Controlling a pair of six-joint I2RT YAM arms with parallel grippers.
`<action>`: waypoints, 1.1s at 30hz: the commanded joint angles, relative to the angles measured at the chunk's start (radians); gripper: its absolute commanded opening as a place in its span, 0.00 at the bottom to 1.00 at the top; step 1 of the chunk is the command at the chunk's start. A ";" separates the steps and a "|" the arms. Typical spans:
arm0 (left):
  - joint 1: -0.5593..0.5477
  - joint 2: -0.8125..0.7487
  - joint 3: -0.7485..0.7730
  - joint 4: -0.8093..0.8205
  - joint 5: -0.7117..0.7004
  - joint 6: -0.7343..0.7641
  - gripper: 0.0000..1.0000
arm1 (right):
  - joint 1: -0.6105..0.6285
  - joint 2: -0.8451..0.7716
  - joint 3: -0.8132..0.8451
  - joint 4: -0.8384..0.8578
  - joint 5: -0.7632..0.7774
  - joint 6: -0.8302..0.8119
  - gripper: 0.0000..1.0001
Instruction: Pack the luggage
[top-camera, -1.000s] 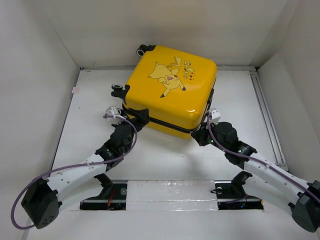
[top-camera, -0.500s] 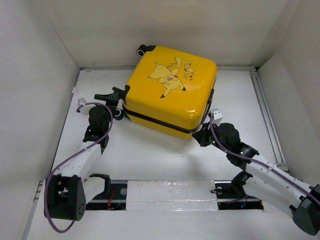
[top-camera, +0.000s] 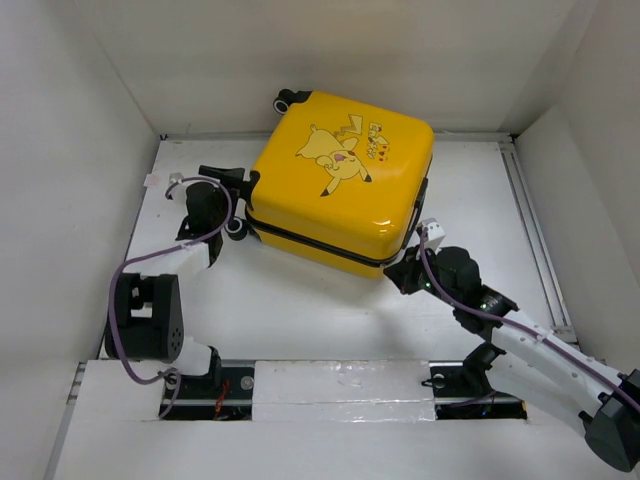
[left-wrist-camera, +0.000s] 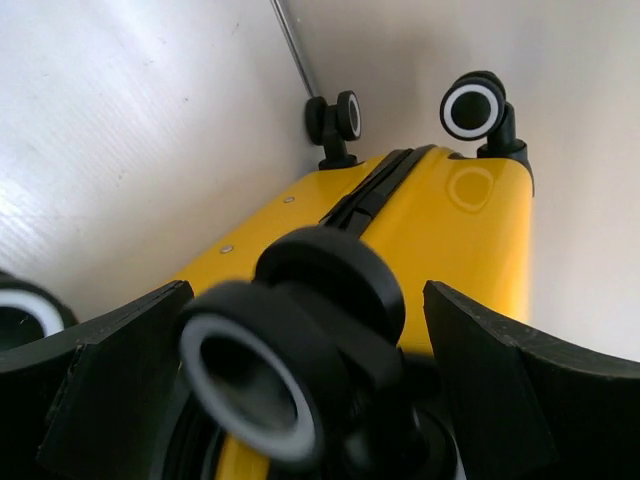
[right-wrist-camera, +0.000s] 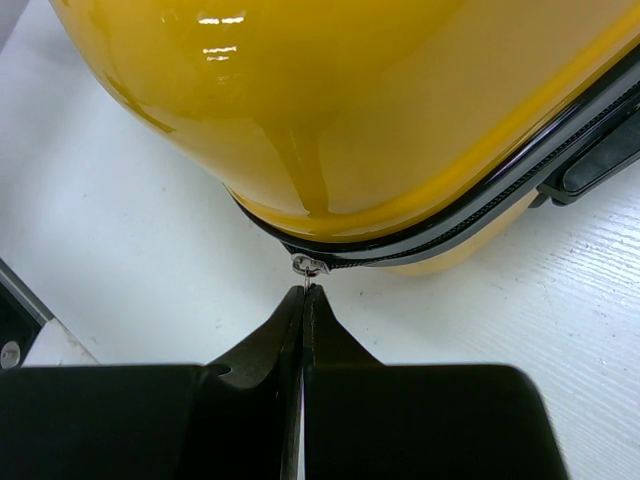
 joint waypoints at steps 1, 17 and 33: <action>0.004 0.033 0.053 0.124 0.046 -0.006 0.93 | 0.008 -0.035 0.011 0.118 -0.103 0.025 0.00; -0.009 0.013 -0.063 0.365 -0.008 0.042 0.00 | -0.004 0.004 0.056 0.139 -0.092 0.016 0.00; -0.523 -0.614 -0.452 0.122 -0.380 0.256 0.00 | -0.218 0.087 0.220 0.136 -0.208 -0.009 0.00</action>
